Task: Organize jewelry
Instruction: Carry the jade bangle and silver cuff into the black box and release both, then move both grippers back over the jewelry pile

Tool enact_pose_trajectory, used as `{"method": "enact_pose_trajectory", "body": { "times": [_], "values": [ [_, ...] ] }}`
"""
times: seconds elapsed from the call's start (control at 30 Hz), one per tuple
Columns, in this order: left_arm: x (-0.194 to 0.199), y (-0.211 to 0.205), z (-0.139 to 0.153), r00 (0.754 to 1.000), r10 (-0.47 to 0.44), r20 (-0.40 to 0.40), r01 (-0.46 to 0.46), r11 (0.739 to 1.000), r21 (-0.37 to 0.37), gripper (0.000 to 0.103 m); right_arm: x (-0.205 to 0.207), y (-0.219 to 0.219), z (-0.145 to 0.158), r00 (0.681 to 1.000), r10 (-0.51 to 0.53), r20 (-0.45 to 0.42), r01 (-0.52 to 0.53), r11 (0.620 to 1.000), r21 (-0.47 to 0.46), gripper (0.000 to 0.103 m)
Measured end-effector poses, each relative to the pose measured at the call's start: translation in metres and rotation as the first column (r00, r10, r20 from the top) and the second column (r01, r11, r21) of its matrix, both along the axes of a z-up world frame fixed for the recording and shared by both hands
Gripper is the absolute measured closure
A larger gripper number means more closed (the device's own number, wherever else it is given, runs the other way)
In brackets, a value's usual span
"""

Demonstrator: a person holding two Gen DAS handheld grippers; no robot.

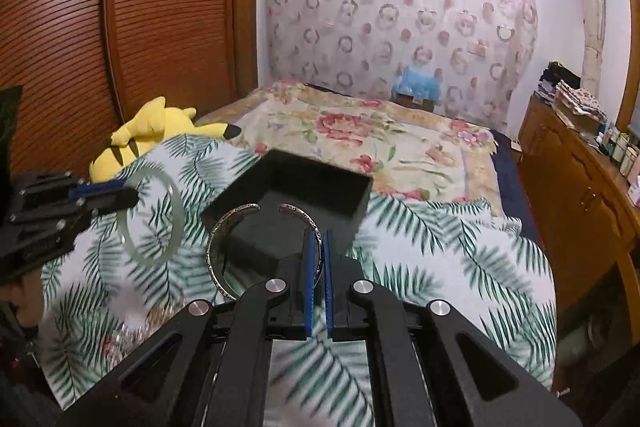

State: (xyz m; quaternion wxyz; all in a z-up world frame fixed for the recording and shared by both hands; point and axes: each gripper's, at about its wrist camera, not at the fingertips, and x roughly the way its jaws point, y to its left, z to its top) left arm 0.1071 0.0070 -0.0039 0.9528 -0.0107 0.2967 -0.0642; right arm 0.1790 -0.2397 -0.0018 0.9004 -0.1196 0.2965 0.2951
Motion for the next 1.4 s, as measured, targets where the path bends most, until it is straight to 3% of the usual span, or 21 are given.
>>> {"method": "enact_pose_trajectory", "body": {
  "times": [0.27, 0.47, 0.87, 1.2, 1.4],
  "values": [
    [0.025, 0.0, 0.008, 1.0, 0.012, 0.01, -0.012, 0.999, 0.035, 0.096, 0.044, 0.021, -0.016, 0.999, -0.013, -0.044, 0.013, 1.0, -0.001, 0.097],
    [0.048, -0.003, 0.005, 1.0, 0.021, -0.009, -0.021, 0.998, 0.054, 0.096, 0.055, 0.026, -0.031, 0.992, 0.033, -0.118, -0.032, 0.999, 0.015, 0.091],
    [0.078, -0.019, -0.012, 0.998, 0.025, -0.057, -0.02, 0.997, 0.078, 0.096, 0.034, -0.024, -0.028, 0.996, 0.007, -0.087, 0.0, 0.996, 0.088, 0.09],
    [0.107, -0.042, -0.02, 0.996, 0.017, -0.092, -0.003, 0.99, 0.143, 0.095, 0.001, -0.056, -0.029, 0.998, 0.002, -0.066, 0.007, 0.99, 0.139, 0.09],
    [0.111, -0.047, -0.023, 0.994, 0.003, -0.11, 0.013, 0.991, 0.136, 0.089, -0.014, -0.063, -0.031, 0.998, 0.001, -0.066, 0.009, 0.989, 0.148, 0.09]
  ]
}}
